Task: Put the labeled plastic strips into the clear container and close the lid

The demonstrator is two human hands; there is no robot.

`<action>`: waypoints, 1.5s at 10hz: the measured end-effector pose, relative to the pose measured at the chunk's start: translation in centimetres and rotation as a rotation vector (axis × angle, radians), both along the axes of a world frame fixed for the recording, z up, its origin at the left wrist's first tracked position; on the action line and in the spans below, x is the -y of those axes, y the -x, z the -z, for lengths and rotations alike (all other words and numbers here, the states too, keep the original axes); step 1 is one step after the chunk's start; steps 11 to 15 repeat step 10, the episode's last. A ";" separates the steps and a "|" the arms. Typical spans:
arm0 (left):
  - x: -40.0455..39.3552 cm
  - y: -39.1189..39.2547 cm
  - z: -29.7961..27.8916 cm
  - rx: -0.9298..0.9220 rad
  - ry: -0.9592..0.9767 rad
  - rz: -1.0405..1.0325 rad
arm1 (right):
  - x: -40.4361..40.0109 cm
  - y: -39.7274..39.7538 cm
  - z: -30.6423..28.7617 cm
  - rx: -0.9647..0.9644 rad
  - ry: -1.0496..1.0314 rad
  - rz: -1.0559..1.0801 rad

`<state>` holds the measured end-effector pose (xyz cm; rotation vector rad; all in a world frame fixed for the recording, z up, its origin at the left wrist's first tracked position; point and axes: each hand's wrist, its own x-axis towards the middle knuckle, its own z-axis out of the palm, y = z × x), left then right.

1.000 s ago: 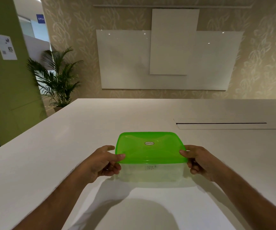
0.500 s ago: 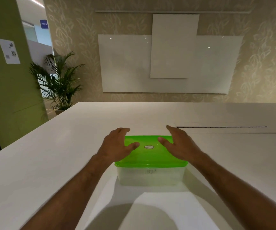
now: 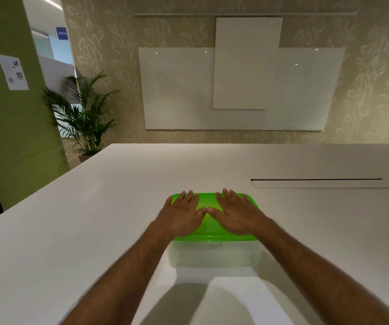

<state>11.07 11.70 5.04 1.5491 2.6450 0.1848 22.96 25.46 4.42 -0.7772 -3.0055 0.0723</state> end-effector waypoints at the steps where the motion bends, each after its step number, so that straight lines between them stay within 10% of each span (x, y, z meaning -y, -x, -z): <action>1: 0.0 0.0 0.1 -0.007 -0.006 -0.001 | -0.1 0.1 0.3 0.008 -0.009 -0.001; 15: 0.0 -0.3 0.2 0.020 -0.163 -0.012 | 0.3 -0.5 -0.5 -0.099 0.091 -0.004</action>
